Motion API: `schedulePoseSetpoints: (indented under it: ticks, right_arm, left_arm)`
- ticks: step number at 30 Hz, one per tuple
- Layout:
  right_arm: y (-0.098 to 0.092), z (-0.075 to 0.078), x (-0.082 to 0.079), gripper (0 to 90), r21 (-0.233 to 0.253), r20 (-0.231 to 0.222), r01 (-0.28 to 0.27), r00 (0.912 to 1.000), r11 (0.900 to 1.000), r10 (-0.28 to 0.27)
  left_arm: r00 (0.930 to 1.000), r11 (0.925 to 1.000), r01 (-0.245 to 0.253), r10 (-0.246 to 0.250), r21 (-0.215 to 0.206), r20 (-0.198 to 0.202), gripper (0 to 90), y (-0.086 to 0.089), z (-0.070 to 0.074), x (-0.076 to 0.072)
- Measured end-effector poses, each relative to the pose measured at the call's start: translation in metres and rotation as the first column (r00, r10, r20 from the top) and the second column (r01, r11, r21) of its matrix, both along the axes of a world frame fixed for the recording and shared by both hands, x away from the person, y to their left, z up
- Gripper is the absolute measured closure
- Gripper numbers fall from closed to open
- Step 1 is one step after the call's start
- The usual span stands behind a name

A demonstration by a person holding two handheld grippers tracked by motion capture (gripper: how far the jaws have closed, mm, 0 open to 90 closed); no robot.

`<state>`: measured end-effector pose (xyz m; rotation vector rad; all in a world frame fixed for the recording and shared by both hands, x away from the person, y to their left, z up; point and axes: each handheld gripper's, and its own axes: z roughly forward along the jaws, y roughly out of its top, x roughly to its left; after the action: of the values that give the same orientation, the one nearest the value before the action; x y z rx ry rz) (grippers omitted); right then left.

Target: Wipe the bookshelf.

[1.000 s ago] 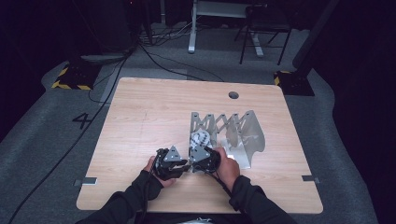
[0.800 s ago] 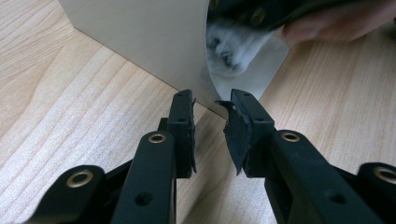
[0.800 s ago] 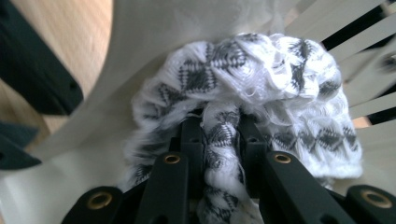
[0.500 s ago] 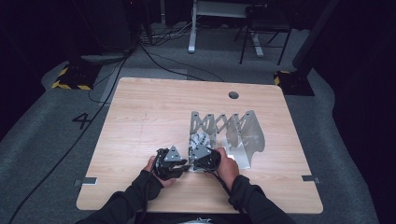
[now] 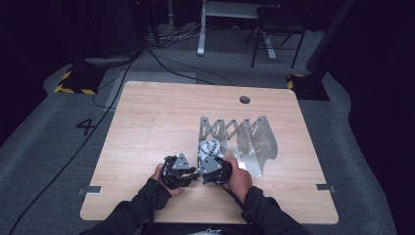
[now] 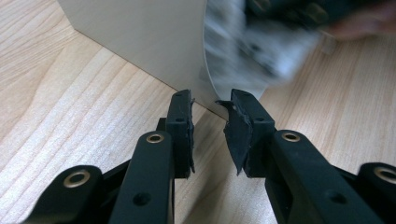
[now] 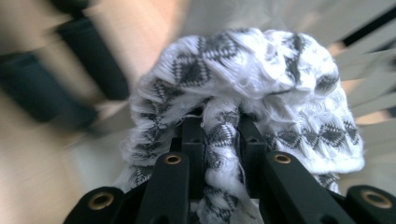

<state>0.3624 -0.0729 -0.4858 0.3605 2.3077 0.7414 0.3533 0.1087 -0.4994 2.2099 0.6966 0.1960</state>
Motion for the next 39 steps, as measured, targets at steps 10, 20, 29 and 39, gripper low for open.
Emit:
schedulePoseSetpoints:
  ticks: [10,20,29,39]
  right_arm:
    - [-0.005,-0.011,0.018,78.0,0.043,-0.088,0.055,0.9948,0.998,-0.051]
    - [-0.006,0.005,0.006,77.7,0.012,-0.062,-0.006,0.998,1.0,0.007]
    - [-0.002,-0.011,0.02,77.9,-0.001,-0.041,0.073,0.9965,0.997,-0.073]
    - [-0.016,0.005,0.0,77.7,0.047,-0.163,-0.029,0.986,0.998,0.036]
  left_arm:
    - [1.0,0.9999,0.007,-0.007,0.014,-0.002,71.0,-0.001,-0.001,-0.001]
    - [0.9999,0.9999,0.01,-0.01,0.013,-0.004,70.7,-0.001,-0.002,0.0]
    - [1.0,0.9998,0.009,-0.009,0.018,-0.001,70.7,-0.002,-0.002,0.0]
    - [1.0,0.9999,0.005,-0.005,0.015,-0.002,70.3,-0.002,-0.002,-0.001]
